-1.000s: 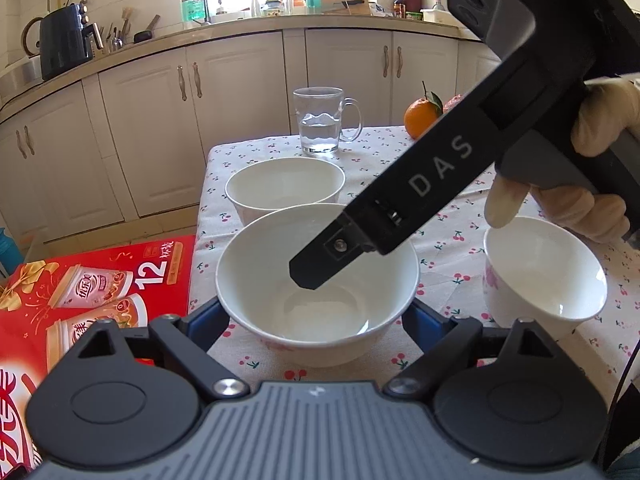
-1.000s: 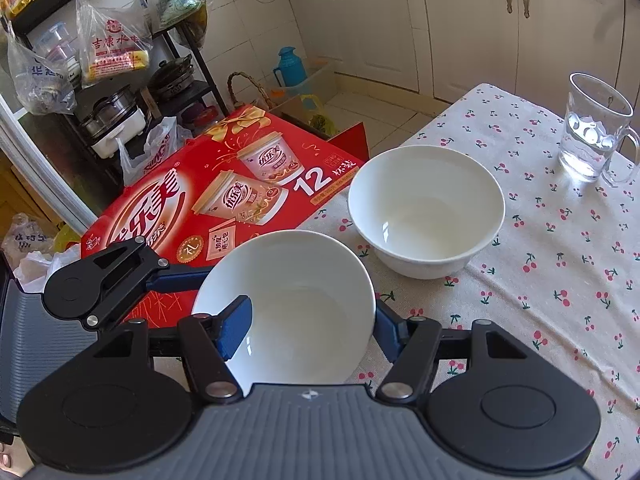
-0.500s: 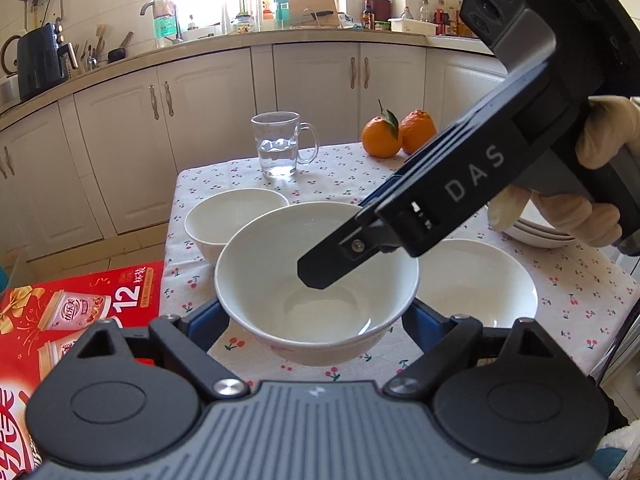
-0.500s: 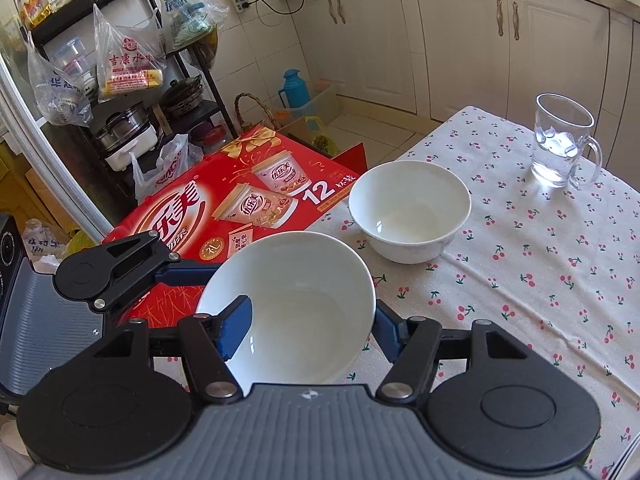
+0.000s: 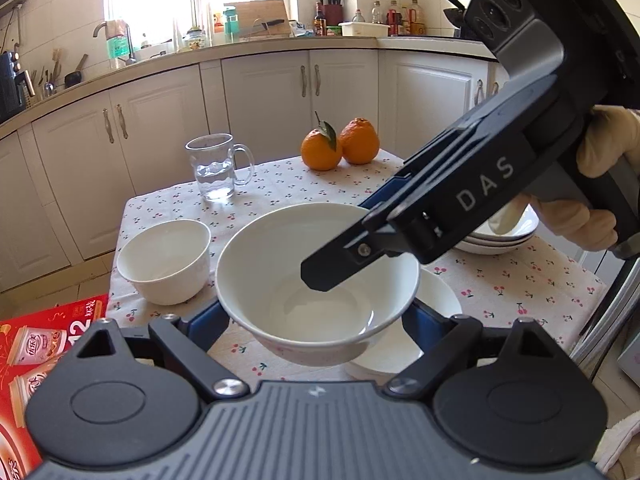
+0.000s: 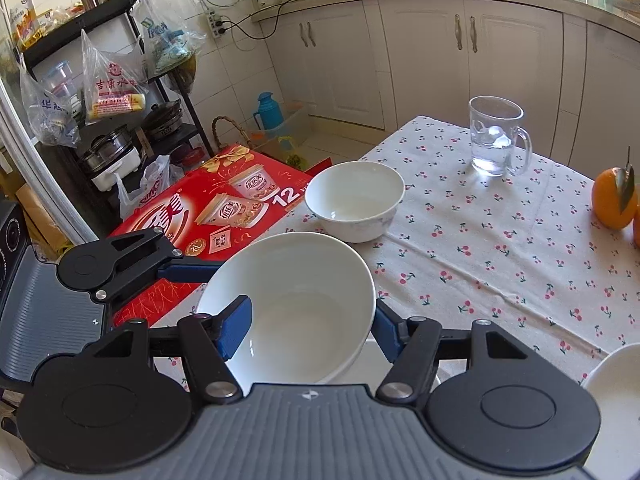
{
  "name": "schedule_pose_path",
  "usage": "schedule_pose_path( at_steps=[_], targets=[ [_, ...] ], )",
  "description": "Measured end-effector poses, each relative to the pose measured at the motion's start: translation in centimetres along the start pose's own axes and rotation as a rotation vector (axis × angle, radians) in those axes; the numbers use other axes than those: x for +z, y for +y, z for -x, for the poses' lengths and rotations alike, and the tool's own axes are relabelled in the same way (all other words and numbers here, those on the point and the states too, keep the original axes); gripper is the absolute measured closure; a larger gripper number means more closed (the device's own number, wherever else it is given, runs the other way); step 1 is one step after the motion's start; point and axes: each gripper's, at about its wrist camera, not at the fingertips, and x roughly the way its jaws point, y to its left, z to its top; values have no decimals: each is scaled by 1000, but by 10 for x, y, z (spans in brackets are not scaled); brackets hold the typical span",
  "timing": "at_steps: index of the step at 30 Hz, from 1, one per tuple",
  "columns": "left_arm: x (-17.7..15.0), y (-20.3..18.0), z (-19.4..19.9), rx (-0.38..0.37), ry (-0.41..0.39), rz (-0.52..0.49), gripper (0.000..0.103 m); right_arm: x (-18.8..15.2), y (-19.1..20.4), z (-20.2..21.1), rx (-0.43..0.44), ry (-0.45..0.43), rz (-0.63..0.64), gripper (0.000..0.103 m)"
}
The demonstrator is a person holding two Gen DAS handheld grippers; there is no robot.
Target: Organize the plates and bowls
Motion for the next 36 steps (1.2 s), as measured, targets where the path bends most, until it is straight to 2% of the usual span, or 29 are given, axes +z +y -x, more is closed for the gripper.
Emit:
schedule_pose_path(
  at_steps=[14,36],
  targets=[
    [1,-32,-20,-79,35,-27,11,-40,-25,28,-57,-7,-72,33],
    [-6,-34,-32,-91,92,-24,11,-53,-30,14,-74,20,-68,33]
  ],
)
